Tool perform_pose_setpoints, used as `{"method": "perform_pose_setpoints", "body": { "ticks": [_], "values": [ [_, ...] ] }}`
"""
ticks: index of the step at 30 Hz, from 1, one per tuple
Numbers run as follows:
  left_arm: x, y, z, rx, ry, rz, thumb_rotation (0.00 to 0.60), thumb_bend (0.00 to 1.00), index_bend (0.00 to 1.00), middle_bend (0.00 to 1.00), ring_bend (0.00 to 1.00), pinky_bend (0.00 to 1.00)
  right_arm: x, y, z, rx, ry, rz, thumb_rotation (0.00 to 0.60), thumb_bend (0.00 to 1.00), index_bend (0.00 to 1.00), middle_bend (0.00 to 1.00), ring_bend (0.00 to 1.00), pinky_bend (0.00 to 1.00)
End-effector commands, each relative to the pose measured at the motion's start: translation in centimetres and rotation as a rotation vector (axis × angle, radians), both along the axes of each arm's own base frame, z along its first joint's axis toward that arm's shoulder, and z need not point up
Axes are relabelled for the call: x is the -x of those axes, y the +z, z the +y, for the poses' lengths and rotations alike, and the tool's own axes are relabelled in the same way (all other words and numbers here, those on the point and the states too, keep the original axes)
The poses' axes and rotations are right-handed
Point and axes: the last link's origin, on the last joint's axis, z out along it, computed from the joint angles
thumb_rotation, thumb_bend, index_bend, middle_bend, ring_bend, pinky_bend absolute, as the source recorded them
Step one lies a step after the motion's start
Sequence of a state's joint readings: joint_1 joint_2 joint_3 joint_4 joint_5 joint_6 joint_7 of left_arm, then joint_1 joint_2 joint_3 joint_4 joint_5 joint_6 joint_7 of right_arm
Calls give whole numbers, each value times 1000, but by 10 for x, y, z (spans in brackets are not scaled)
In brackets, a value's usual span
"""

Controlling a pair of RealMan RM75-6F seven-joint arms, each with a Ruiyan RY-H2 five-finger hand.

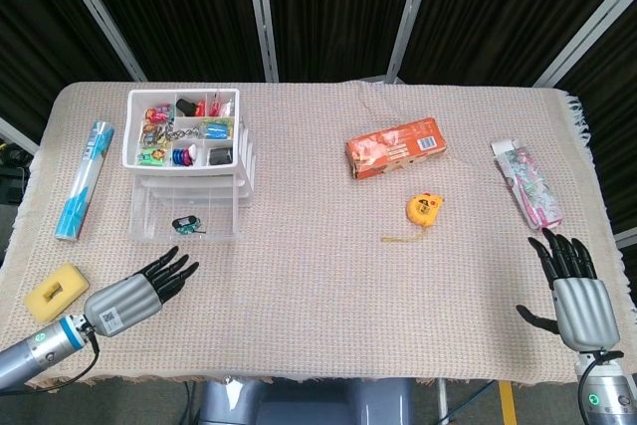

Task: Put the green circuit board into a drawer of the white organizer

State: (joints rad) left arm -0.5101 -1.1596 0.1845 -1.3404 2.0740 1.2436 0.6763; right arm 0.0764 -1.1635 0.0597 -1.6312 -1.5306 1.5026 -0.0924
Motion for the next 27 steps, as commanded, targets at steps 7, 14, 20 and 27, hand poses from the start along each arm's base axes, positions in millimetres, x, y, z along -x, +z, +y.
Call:
{"method": "perform_pose_setpoints", "body": {
  "ticks": [7,14,20,27],
  "values": [
    [-1,-19,15,-8,-10,52,600,1000,202,0,0,59,0,0,0,0,2,-1,600,0,104,0,0,0],
    [-8,-20,38,-88,18,18,600,1000,200,0,0,59,0,0,0,0,3,0,600,0,105,0,0,0],
    [-19,-19,57,-148,51,-41,600,1000,192,0,0,61,0,0,0,1,1,0,600,0,105,0,0,0],
    [-15,-22,68,-179,93,-18,600,1000,192,0,0,62,0,1,0,1,0,-2,600,0,104,0,0,0]
  ]
}}
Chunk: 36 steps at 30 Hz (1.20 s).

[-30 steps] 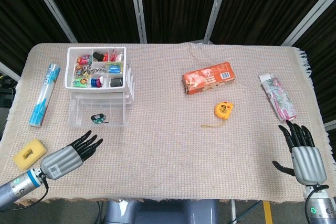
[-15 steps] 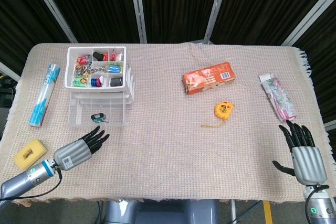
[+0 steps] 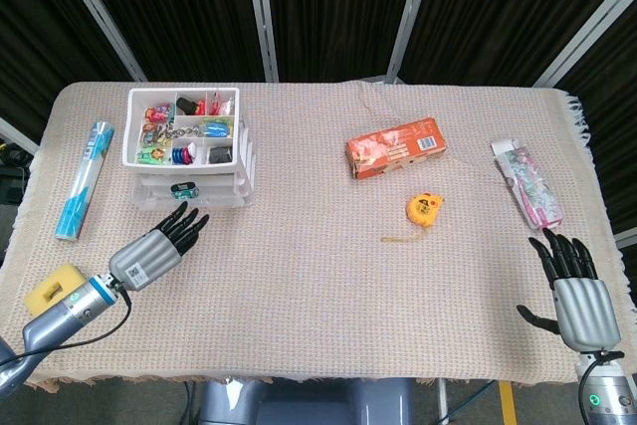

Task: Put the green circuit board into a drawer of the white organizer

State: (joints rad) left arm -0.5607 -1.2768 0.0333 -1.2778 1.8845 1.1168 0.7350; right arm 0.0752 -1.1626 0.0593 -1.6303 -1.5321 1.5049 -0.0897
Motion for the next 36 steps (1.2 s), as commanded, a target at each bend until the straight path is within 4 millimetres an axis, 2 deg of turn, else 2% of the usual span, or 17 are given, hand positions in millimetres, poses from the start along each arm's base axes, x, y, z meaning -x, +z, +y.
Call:
{"method": "perform_pose_setpoints", "body": {
  "ticks": [1,11,14,18,21,24,25,26,27,30,33,36],
  "values": [
    [3,-2,6,-19,30,2,600,1000,192,0,0,62,0,0,0,0,-2,-1,600,0,104,0,0,0],
    [14,8,41,-148,144,-10,600,1000,190,0,0,70,0,0,-1,1,-6,-5,600,0,105,0,0,0],
    [14,10,44,-164,182,-37,600,1000,190,0,0,69,0,1,-1,3,-7,-5,600,0,105,0,0,0],
    [10,9,30,-123,175,-84,600,1000,185,0,0,69,1,1,0,3,-11,-3,600,0,104,0,0,0],
    [4,15,5,-72,158,-190,600,1000,173,0,0,70,2,1,0,1,-18,-5,600,0,104,0,0,0],
    [0,31,-26,-38,133,-318,600,983,161,0,0,69,1,1,-1,-1,-21,-7,600,0,104,0,0,0],
    [0,37,-35,-39,149,-383,600,945,158,0,0,69,1,0,-1,-2,-22,-7,600,0,105,0,0,0],
    [0,40,-41,-39,171,-430,600,855,150,0,0,69,1,0,-1,-3,-21,-6,600,0,105,0,0,0],
    [2,44,-49,-42,213,-499,600,724,141,0,0,69,0,0,-1,-3,-20,-4,600,0,105,0,0,0],
    [6,55,-65,-79,316,-645,600,412,105,0,0,63,0,-1,-1,-3,-20,-2,600,0,105,0,0,0],
    [11,61,-80,-118,470,-794,600,195,31,0,0,23,0,-1,-2,-7,-21,-1,600,0,104,0,0,0],
    [16,66,-93,-149,595,-886,600,32,0,0,0,0,-1,-2,-2,-13,-20,4,600,0,104,0,0,0]
  ]
}}
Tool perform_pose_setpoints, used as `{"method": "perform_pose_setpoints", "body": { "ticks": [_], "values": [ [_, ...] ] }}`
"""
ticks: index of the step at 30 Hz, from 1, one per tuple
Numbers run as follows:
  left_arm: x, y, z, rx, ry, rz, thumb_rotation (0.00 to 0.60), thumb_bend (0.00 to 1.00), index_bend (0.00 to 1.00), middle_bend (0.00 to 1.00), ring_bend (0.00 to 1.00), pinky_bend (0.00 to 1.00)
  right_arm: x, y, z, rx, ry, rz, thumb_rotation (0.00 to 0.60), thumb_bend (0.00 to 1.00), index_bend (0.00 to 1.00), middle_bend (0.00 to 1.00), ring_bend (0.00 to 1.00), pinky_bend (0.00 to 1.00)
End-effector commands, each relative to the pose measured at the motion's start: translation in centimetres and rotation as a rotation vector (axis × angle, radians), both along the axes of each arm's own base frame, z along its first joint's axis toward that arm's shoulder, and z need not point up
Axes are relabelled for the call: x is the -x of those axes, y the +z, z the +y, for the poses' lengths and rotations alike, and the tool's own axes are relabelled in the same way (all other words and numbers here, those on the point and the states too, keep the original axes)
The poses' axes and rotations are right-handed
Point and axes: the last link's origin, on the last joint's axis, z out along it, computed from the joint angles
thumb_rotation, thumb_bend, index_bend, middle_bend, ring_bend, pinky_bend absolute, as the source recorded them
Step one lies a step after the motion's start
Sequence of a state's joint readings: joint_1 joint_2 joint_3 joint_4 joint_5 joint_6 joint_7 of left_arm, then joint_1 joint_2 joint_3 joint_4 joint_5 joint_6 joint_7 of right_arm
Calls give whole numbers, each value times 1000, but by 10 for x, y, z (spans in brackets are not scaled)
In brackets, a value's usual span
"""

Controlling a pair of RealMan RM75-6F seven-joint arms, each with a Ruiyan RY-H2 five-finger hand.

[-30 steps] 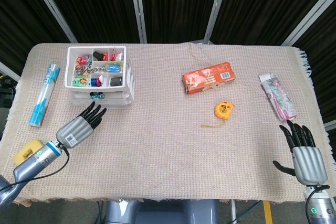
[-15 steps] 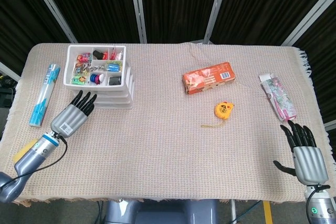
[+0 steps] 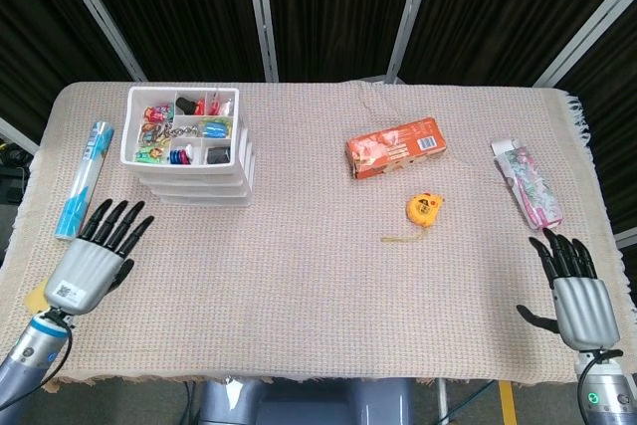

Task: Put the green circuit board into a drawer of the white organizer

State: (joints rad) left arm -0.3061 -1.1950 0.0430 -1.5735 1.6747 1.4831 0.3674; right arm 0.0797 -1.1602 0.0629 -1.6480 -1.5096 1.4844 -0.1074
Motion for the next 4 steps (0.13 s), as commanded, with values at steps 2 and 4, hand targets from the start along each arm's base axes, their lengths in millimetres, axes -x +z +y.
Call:
{"method": "perform_pose_setpoints", "body": {
  "ticks": [2,4],
  "values": [
    [17,16,-31,-33,243,-168,600,0,0,0,0,0,-1,-1,-1,-6,4,11,600,0,103,0,0,0],
    [24,20,-40,-52,282,-163,600,0,0,0,0,0,-1,-1,-1,-8,4,16,600,0,103,0,0,0]
  ]
}}
